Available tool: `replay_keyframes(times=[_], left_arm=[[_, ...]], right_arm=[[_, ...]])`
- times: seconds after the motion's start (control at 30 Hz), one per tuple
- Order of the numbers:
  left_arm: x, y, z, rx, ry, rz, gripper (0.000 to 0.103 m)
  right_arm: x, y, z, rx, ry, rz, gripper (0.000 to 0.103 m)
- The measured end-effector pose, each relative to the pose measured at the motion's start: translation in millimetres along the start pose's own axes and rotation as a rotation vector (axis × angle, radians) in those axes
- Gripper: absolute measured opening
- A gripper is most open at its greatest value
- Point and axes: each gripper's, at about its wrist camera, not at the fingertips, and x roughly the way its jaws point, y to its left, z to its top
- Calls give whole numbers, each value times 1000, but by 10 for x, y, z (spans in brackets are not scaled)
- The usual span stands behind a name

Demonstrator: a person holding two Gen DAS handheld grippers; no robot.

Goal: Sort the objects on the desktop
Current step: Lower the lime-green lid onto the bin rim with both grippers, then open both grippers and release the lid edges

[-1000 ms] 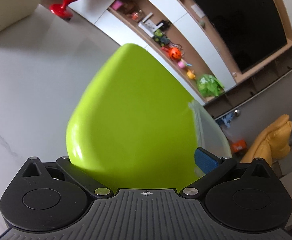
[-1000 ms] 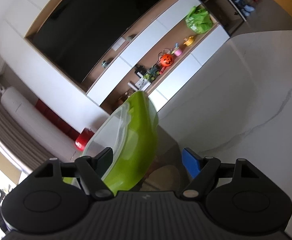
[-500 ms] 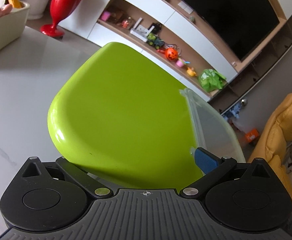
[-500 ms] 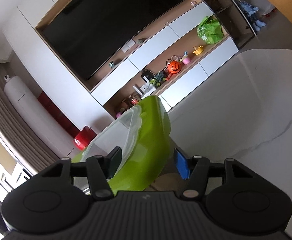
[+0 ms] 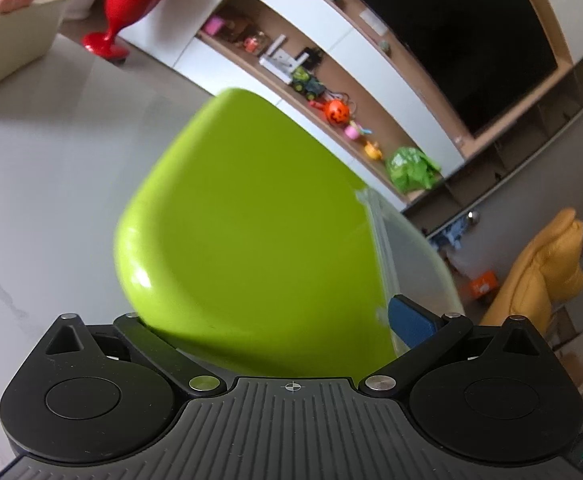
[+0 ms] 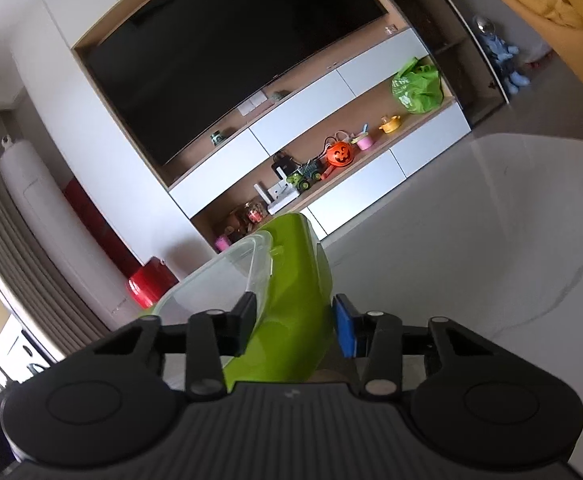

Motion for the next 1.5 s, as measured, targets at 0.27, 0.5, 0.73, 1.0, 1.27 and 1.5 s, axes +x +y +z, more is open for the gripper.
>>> replay_keyframes(times=[0.27,0.5,0.73,1.0,1.27,1.5], left_arm=[[-219,236,140,-46,-93,112,103],[-230,42,293,42,-123,179,103],[-66,-108,388,110,-89,188,103],[-36,-326,174,221,-119,243,99],[-36,-380,141,229,-111,227,99],[-53,-356,125,224,-114,234,99]], right_arm=[[-111,-155,53,113,-26,2,74],[71,-29,158,15,30,-3,74],[295,119,299,-43,135,47,74],[432,311,361,-177,131,-2,60],[470,324,397,-166,116,-28,60],[347,349,366,-165,81,-60,75]])
